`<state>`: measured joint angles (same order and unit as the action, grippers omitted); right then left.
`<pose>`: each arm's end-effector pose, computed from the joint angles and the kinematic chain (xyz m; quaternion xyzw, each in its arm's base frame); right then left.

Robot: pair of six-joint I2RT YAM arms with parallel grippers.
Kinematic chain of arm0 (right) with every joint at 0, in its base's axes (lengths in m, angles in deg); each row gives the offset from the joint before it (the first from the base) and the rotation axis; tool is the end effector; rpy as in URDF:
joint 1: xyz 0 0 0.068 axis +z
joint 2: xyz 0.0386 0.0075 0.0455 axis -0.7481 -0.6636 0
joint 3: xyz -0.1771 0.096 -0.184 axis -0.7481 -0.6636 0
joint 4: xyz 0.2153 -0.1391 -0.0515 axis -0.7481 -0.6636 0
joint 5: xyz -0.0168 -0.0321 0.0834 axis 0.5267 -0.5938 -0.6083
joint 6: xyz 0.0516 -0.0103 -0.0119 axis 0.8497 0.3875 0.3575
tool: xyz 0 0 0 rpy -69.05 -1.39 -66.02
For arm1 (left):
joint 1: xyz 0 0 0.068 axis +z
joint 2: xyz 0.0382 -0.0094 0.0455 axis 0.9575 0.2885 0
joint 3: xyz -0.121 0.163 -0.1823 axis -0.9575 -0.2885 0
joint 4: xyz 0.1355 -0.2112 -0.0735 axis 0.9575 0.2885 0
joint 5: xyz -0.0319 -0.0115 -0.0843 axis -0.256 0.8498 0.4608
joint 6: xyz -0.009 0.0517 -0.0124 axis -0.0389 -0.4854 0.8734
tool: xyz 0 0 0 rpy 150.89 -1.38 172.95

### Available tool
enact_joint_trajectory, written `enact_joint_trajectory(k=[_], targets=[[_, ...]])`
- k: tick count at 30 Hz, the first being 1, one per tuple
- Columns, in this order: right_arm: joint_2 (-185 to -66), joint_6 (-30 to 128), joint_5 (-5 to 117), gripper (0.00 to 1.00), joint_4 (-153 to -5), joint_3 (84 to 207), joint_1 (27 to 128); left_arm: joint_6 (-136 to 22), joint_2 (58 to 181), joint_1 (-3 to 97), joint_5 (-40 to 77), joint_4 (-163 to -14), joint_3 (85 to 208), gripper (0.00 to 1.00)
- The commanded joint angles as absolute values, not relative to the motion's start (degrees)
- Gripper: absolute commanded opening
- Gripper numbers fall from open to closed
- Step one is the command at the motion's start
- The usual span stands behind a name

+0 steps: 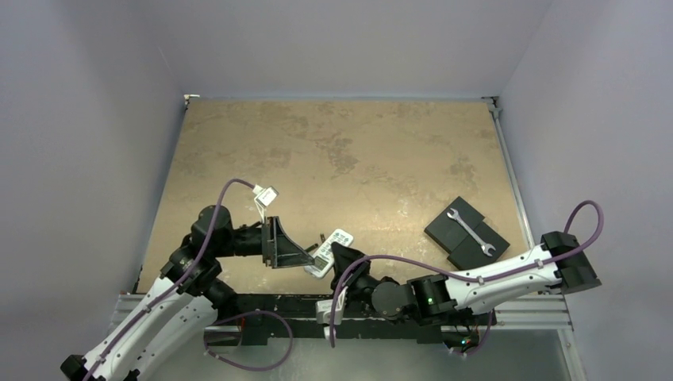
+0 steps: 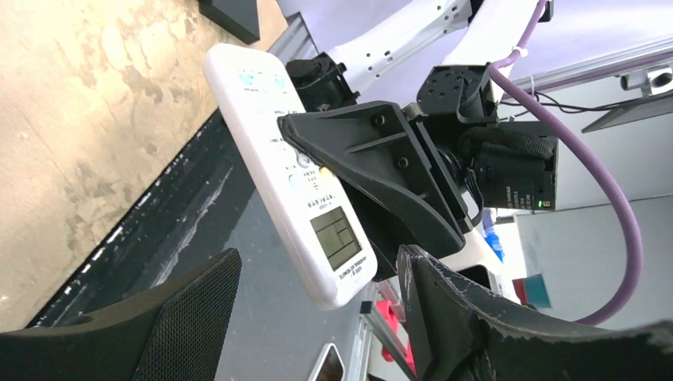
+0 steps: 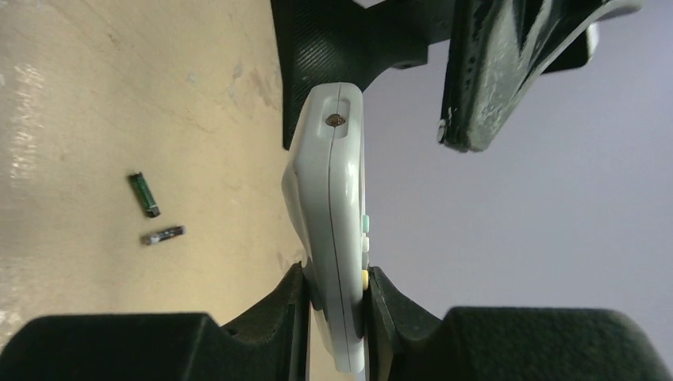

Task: Load the batteries into the remote control
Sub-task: Turn over the remote control at the center of the board.

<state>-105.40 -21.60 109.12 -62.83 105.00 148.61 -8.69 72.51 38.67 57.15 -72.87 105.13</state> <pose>-0.0166 0.2373 0.2733 -0.6672 0.3455 -0.1013 0.6520 0.0904 -0.0939 0.2886 0.0902 0.7501 -0.6337 0.1665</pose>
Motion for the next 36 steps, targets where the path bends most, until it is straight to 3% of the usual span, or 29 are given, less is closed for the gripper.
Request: enact_joint_trajectory(k=[1, 16, 36], targets=[[-103.8, -7.0, 110.1, 0.0, -70.9, 109.1, 148.7, -14.1, 71.2, 38.7, 52.9, -68.4, 108.5, 0.72], [-102.2, 28.7, 103.2, 0.0, -91.3, 119.0, 146.3, -26.7, 66.2, 38.7, 40.5, -57.7, 115.7, 0.73], [-105.2, 49.3, 64.7, 0.0, -101.6, 124.6, 124.1, -29.1, 64.8, 38.7, 43.0, -61.2, 112.3, 0.73]])
